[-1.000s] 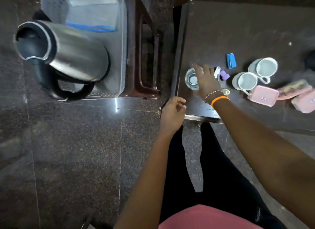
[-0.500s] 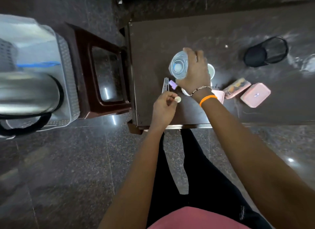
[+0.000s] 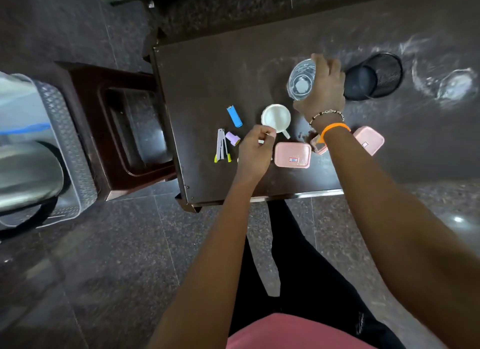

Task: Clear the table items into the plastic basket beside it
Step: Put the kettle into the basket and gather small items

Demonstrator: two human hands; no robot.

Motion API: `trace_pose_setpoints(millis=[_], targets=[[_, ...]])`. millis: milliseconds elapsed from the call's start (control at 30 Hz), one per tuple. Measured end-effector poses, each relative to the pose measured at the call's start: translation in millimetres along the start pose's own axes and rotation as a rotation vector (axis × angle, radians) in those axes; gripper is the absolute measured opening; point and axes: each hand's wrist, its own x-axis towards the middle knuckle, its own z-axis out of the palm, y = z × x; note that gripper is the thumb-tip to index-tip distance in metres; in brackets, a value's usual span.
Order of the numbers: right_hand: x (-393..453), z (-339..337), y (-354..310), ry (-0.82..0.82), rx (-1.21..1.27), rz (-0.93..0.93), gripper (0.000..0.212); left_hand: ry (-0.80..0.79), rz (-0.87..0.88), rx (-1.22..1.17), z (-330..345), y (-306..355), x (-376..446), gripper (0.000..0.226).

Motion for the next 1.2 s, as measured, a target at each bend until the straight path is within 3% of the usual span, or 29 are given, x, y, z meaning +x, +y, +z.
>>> trace_pose_setpoints(millis=[367,600,733,867,1200], targets=[[8,10,13,-0.059,-0.047,-0.010,0.085,-0.021,-0.060,0.046,5,4,7,0.016],[1,9,7,-0.107,-0.097,-0.022,0.096,-0.001,-0.064,-0.009,-11,-5,2,0.017],[-15,10,-16,-0.050,-0.077,-0.096,0.076,0.043,-0.085,-0.082,-30,-12,-5,0.017],[-51,21,-61,-0.113,0.049,-0.274,0.047,0.143,-0.078,-0.216,-65,-21,-15,0.013],[-156,90,-225,-0.374,0.228,-0.580,0.025,0.535,-0.140,-0.670,-217,-69,-47,0.018]])
